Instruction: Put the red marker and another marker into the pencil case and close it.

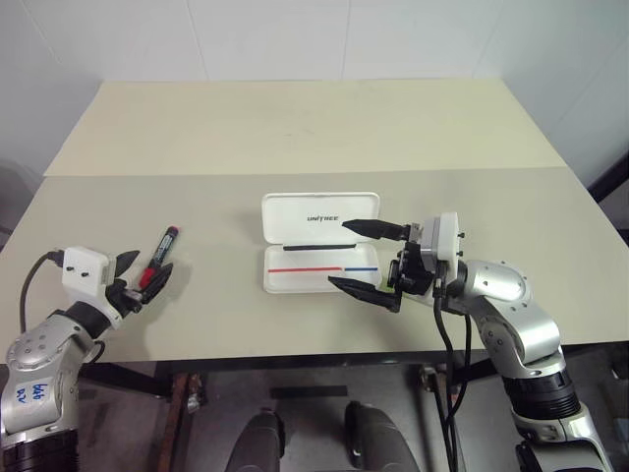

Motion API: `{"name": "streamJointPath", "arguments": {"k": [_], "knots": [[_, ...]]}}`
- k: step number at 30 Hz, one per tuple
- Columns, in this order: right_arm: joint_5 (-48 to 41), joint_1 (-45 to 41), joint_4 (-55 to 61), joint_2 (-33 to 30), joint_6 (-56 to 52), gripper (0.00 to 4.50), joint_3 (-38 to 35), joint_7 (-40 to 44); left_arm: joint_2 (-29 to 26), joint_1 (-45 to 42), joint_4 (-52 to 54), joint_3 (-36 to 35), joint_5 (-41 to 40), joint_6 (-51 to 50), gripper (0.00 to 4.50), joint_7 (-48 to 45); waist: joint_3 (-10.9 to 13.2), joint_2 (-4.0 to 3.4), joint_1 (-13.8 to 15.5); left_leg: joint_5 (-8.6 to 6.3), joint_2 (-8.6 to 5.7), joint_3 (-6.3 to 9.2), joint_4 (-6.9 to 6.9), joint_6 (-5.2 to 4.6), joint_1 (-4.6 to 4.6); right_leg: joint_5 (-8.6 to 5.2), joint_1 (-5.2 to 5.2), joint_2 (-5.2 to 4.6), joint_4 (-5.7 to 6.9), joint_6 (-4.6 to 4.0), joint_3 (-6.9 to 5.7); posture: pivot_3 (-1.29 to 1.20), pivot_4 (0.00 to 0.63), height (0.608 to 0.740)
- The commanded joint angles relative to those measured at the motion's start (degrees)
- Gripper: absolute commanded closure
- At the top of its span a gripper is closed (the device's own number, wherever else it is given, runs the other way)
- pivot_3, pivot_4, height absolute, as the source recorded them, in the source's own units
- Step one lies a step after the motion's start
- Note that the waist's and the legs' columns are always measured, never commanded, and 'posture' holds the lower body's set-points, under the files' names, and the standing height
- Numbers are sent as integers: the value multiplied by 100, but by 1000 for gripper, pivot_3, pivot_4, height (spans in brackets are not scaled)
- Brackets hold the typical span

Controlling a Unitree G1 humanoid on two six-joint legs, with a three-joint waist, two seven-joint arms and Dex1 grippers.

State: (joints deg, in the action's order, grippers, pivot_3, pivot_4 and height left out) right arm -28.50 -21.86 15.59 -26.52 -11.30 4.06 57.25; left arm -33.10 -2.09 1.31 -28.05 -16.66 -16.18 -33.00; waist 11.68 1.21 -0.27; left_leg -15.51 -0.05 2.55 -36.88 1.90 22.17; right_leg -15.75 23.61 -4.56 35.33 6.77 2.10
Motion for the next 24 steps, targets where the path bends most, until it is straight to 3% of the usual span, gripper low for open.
{"name": "streamJointPath", "arguments": {"k": [1,10,14,20,24], "knots": [[-95,-75,182,-45,23,0,-96,11,-161,-141,-387,34,169,303,1018,118,0,0,2,0,2,0,2,1,1,0,1,0,-1,0,-1,0,150,740],[-113,-47,363,-167,-57,0,-207,-107,-171,-793,-1515,596,423,352,1018,236,-1,1,22,0,4,0,0,1,2,0,-2,-10,-2,0,-10,0,150,740],[-123,-33,431,-214,-77,0,-244,-156,-126,-926,-1632,714,392,407,1926,194,-3,-1,31,3,10,1,-1,0,1,1,-5,-16,0,0,-10,0,150,740],[-131,-2,493,-259,-98,0,-273,-184,-64,-870,-1449,786,302,290,3912,239,-4,-3,23,6,20,2,-1,1,-3,5,-6,-19,1,-7,-8,0,150,740],[-126,-17,467,-262,-91,0,-273,-179,104,-843,-1134,661,2,322,3908,216,-3,-3,24,7,25,2,-1,1,-3,7,-6,-20,0,-11,-8,0,150,740]]}}
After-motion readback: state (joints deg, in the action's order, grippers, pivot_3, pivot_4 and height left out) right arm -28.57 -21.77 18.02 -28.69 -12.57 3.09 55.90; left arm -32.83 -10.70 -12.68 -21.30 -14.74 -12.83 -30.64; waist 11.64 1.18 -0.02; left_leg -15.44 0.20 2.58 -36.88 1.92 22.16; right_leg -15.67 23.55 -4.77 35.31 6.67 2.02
